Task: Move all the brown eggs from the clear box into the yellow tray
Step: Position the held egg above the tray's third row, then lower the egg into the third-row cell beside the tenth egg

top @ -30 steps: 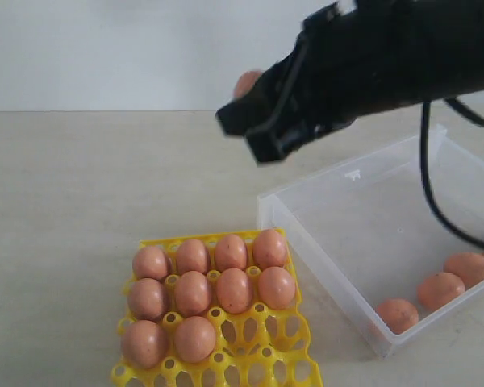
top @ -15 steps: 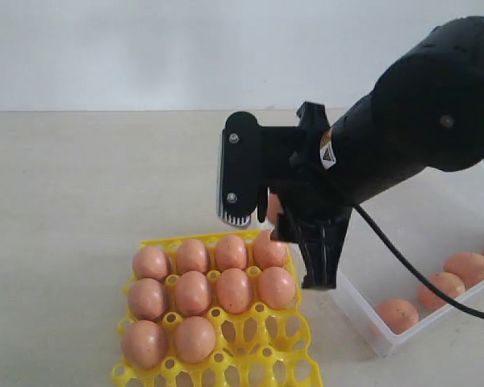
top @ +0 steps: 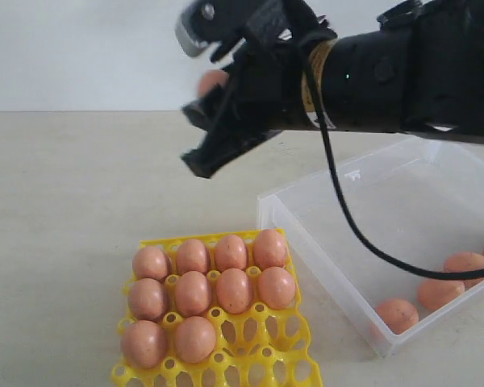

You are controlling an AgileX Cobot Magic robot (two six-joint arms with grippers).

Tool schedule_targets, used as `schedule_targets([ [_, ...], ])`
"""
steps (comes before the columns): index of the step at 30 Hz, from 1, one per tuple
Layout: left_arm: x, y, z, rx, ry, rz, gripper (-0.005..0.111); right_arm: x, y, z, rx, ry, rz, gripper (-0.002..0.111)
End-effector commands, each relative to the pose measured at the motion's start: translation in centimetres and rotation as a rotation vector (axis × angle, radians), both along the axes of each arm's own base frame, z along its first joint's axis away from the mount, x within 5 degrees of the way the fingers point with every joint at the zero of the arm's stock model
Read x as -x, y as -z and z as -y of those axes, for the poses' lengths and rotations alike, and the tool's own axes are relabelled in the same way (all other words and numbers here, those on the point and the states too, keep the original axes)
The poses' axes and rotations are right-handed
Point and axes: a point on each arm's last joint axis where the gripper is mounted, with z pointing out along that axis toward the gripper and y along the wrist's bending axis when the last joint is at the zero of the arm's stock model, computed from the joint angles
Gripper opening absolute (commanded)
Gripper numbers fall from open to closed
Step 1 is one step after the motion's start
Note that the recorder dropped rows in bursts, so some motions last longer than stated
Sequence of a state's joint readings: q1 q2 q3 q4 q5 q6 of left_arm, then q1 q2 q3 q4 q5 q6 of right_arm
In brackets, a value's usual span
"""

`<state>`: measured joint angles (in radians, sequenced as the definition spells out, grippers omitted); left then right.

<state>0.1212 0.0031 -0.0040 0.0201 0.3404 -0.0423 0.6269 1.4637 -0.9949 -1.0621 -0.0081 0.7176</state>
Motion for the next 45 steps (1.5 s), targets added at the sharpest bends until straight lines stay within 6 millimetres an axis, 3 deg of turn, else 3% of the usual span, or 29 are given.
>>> schedule_targets([
  [1,0.0,0.1,0.0,-0.004,0.004,0.001,0.004,1.9,-2.0,-2.7,-0.405,-0.273,-0.103,0.000],
  [7,0.0,0.1,0.0,-0.004,0.004,0.001,0.004,1.9,-1.9,-2.3,-0.681,-0.260,-0.224,0.000],
  [10,0.0,0.1,0.0,-0.004,0.004,0.001,0.004,1.9,-1.0,-0.2,-0.927,-0.274,-0.249,0.000],
  [14,0.0,0.1,0.0,-0.004,0.004,0.001,0.004,2.8,3.0,3.5,-1.049,-0.205,-0.306,0.000],
  [18,0.0,0.1,0.0,-0.004,0.004,0.001,0.004,4.9,6.7,4.4,-0.925,-0.212,-0.413,0.000],
  [24,0.0,0.1,0.0,-0.004,0.004,0.001,0.004,6.6,8.3,4.0,-0.765,-0.323,-0.477,0.000],
  [30,0.0,0.1,0.0,-0.004,0.004,0.001,0.004,6.1,10.2,4.4,-0.594,-0.209,-0.502,0.000],
  [37,0.0,0.1,0.0,-0.004,0.004,0.001,0.004,5.9,15.7,3.1,-0.393,-0.311,-0.690,0.000],
  [45,0.0,0.1,0.0,-0.004,0.004,0.001,0.004,4.7,16.8,3.2,-0.404,-0.249,-0.615,0.000],
])
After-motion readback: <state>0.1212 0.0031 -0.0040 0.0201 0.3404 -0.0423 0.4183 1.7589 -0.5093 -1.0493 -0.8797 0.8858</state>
